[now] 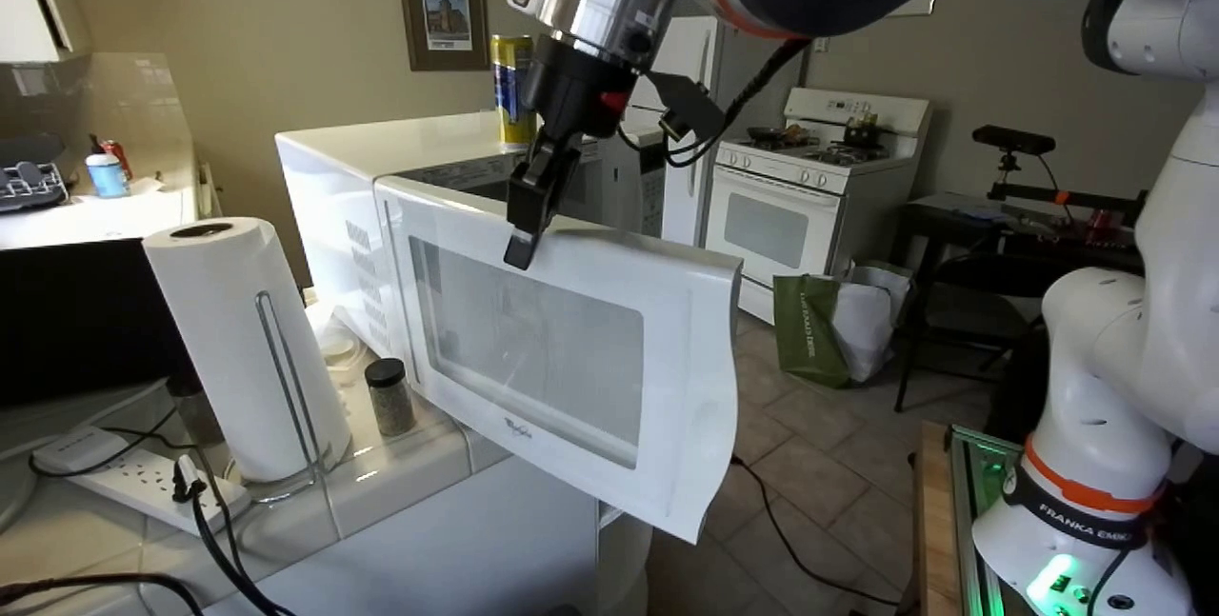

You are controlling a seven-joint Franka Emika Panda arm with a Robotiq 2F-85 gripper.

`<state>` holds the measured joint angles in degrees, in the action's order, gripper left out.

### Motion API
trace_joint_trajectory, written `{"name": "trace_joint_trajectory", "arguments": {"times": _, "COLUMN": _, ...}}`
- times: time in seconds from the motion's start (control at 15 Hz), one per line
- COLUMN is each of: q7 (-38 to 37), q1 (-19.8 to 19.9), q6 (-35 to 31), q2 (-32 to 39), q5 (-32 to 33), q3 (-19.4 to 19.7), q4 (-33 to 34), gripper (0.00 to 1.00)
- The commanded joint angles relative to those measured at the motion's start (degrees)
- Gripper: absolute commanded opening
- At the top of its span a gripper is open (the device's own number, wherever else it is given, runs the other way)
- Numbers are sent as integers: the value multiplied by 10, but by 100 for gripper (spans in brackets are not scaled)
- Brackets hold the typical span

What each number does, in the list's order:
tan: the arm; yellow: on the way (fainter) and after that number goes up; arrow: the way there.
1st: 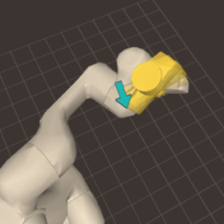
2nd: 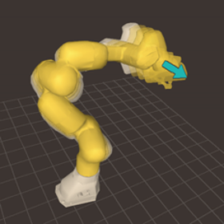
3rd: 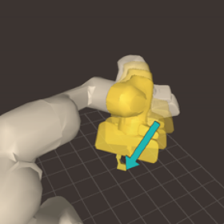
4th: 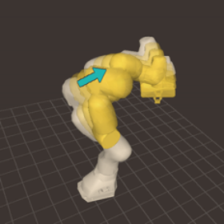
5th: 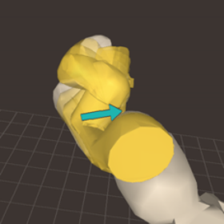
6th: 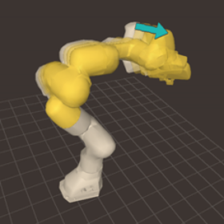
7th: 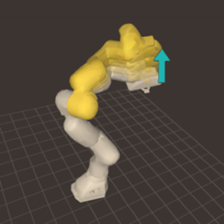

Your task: Place the object in the microwave and then close the microwave door

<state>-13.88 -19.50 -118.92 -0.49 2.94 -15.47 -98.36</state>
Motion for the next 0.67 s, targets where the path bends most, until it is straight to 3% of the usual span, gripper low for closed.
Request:
{"name": "trace_joint_trajectory", "arguments": {"times": 0.0, "q7": -96, "q1": 13, "q6": 85, "q2": 20, "q5": 40, "q3": -5, "q4": 54, "gripper": 0}}
{"name": "trace_joint_trajectory", "arguments": {"times": 0.33, "q7": -174, "q1": 36, "q6": 143, "q2": 41, "q5": 47, "q3": 12, "q4": 86, "gripper": 0}}
{"name": "trace_joint_trajectory", "arguments": {"times": 0.6, "q7": -216, "q1": 53, "q6": 153, "q2": 61, "q5": 42, "q3": 32, "q4": 98, "gripper": 0}}
